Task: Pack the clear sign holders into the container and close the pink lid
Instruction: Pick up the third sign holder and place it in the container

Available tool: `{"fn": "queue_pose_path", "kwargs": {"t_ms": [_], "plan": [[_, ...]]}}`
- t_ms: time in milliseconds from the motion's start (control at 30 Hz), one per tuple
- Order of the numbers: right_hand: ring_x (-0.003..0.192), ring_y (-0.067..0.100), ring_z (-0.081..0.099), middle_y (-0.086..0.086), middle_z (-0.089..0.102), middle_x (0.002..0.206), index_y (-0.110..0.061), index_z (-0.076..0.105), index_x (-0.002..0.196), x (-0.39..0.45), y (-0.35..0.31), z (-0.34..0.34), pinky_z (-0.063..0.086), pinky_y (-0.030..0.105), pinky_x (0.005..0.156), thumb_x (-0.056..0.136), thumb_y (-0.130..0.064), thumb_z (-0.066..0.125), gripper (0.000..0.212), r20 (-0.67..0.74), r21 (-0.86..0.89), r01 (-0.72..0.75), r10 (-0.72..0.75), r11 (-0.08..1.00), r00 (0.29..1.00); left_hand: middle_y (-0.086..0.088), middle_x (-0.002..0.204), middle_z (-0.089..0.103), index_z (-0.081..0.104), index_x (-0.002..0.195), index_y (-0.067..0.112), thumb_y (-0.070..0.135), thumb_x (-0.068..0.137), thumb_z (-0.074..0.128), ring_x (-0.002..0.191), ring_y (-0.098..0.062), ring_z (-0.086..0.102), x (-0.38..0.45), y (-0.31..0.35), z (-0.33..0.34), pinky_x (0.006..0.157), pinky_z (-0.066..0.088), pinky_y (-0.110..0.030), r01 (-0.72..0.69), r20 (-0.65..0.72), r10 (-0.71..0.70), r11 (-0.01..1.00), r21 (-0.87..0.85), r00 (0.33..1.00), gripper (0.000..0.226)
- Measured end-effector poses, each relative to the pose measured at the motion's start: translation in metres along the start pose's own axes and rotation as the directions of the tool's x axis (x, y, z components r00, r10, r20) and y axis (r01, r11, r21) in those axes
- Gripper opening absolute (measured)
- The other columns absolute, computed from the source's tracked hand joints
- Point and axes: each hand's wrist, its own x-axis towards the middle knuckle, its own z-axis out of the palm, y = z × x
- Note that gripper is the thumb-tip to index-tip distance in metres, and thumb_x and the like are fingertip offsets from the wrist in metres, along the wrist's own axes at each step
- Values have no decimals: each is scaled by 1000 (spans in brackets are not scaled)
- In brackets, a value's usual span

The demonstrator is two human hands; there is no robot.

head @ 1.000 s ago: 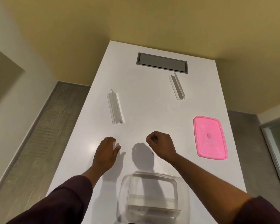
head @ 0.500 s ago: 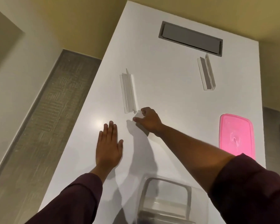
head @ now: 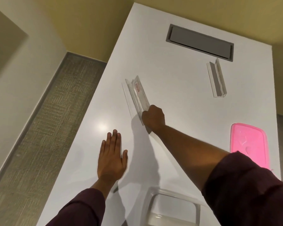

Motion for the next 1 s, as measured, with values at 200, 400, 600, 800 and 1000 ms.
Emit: {"fn": "queue_pose_path", "kwargs": {"t_ms": [200,400,600,800,1000], "plan": [[71,35,73,20,68,85,9,53,103,-43,49,-25,58,43,62,84,-9,52,26,300,567,-185,8,802,954,-4,170,1,4,159,15,44,99,33,156,-23,-2,0,0,-1,126,9,-44,-36,-25,36,999,-6,999,73],[72,28,62,15,69,100,-22,36,100,-113,103,-60,50,40,61,88,-2,55,30,298,690,-210,-7,693,955,-20,164,18,20,155,0,36,98,38,154,-35,11,2,10,-16,124,17,-50,-30,53,24,994,104,998,70],[74,16,59,5,67,102,-20,45,93,-179,142,-99,45,31,57,93,1,40,22,208,599,-31,-118,800,971,-18,134,57,51,135,3,26,101,48,129,-37,51,14,73,-59,109,40,-48,47,125,11,890,-453,992,40],[84,17,64,2,68,107,-19,48,93,-233,180,-130,51,31,63,94,-5,39,16,104,495,119,-195,860,975,-27,114,72,59,126,9,60,100,28,104,-47,69,-3,120,-104,78,61,-42,656,649,132,-15,-755,749,66],[87,19,64,-2,66,105,-20,50,94,-283,226,-138,56,38,65,82,10,37,35,65,302,220,-250,928,966,-28,128,65,63,127,4,72,85,55,119,-46,62,-29,120,-123,95,57,-48,738,783,434,317,-596,446,80]]}}
